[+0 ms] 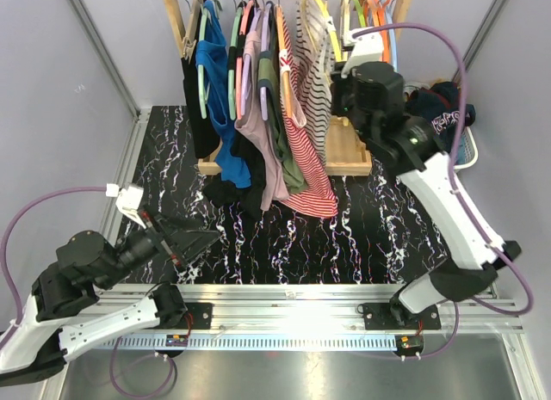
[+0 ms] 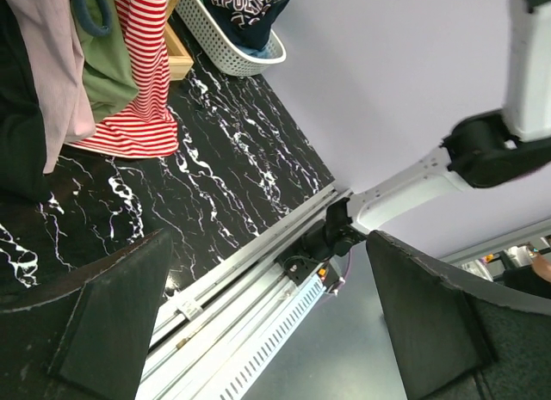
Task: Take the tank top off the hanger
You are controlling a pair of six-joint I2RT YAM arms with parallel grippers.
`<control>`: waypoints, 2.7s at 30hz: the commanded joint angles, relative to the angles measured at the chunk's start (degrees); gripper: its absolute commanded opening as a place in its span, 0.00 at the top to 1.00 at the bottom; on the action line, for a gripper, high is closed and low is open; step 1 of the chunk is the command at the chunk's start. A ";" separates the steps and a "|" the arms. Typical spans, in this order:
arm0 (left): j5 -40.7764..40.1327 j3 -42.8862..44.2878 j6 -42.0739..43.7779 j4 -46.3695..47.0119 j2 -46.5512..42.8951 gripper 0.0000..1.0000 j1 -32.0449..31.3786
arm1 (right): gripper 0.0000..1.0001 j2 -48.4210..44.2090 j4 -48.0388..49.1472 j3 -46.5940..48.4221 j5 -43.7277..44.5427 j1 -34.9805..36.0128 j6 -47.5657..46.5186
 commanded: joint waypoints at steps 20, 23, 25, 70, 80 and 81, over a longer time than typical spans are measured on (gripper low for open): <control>-0.67 26.54 15.95 5.39 31.60 0.01 0.22 | 1.00 -44.16 -36.66 -1.37 -29.29 -0.33 15.26; 4.07 34.36 17.11 4.60 40.48 0.01 0.13 | 1.00 -43.64 -43.52 4.35 -34.83 -0.25 17.89; 6.10 38.24 17.29 4.34 46.18 0.01 -0.05 | 1.00 -43.55 -46.78 5.94 -36.95 -0.33 19.39; -19.83 38.08 17.66 0.74 49.65 1.00 4.00 | 1.00 -49.44 -56.63 2.76 -45.94 -0.33 28.27; 4.75 13.38 3.23 9.41 39.54 1.00 -9.87 | 1.00 -54.00 -45.22 -5.73 -35.19 -0.16 27.49; 6.26 12.59 2.00 11.00 39.62 1.00 -11.46 | 1.00 -54.18 -44.33 -6.88 -35.81 -0.16 27.22</control>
